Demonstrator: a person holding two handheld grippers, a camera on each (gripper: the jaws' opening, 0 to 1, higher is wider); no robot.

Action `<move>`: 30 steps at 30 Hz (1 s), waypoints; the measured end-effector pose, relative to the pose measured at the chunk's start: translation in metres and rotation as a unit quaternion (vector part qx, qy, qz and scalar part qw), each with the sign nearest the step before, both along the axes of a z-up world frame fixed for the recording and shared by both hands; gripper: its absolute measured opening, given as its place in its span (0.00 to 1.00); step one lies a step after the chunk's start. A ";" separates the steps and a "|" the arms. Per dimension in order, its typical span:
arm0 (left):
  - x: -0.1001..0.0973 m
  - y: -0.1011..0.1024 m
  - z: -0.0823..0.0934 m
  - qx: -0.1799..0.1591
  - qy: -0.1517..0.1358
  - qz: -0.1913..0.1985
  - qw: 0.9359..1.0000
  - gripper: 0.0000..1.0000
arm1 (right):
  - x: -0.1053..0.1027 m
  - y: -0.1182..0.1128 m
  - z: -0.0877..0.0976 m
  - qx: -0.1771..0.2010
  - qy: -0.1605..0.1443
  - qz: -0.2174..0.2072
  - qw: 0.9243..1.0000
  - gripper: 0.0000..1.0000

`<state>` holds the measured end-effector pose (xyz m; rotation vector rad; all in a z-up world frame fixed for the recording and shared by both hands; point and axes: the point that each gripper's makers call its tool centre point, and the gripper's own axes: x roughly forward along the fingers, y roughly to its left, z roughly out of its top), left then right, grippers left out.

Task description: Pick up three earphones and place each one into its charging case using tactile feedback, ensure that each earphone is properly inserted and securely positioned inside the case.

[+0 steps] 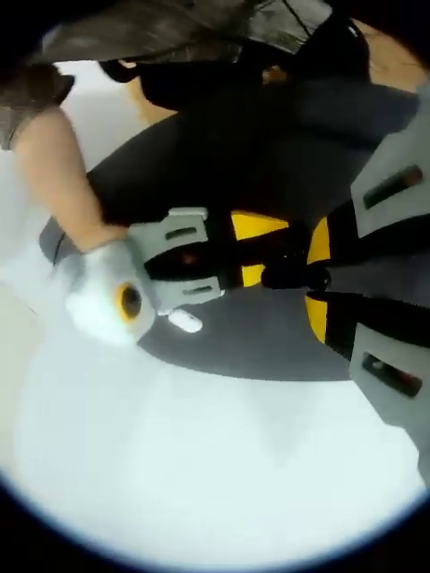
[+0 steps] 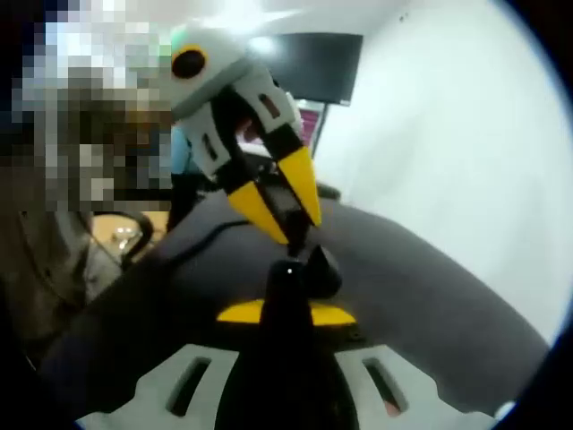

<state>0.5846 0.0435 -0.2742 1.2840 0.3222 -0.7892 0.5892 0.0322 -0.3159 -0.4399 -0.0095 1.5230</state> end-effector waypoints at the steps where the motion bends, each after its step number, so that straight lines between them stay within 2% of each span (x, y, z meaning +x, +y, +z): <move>1: 0.001 0.001 0.000 0.003 -0.005 -0.003 1.000 0.09 | 0.000 0.000 0.000 0.000 0.000 0.000 1.000 0.18; 7: 0.005 -0.003 0.000 -0.016 -0.005 -0.005 1.000 0.09 | 0.000 0.000 0.000 0.000 0.000 0.000 1.000 0.18; 9: 0.003 -0.006 0.001 -0.032 0.005 -0.006 0.999 0.09 | -0.001 0.000 0.000 0.000 0.000 0.000 1.000 0.18; 13: 0.002 -0.009 0.003 -0.024 -0.005 -0.013 1.000 0.09 | -0.001 0.000 0.000 0.000 0.000 0.000 1.000 0.18; 19: 0.005 -0.008 -0.003 -0.032 0.003 -0.011 0.999 0.09 | -0.001 0.000 0.000 0.000 0.000 0.000 1.000 0.18; 22: 0.006 -0.004 -0.007 -0.027 0.001 -0.008 1.000 0.09 | -0.001 0.000 0.000 0.000 0.001 0.000 1.000 0.18; 24: 0.006 -0.006 -0.005 -0.039 0.002 -0.007 0.999 0.09 | -0.001 0.000 0.000 0.000 0.000 0.000 1.000 0.18; 30: 0.004 -0.005 -0.004 -0.040 0.004 -0.012 0.999 0.09 | -0.002 0.000 0.000 0.000 -0.001 0.000 1.000 0.18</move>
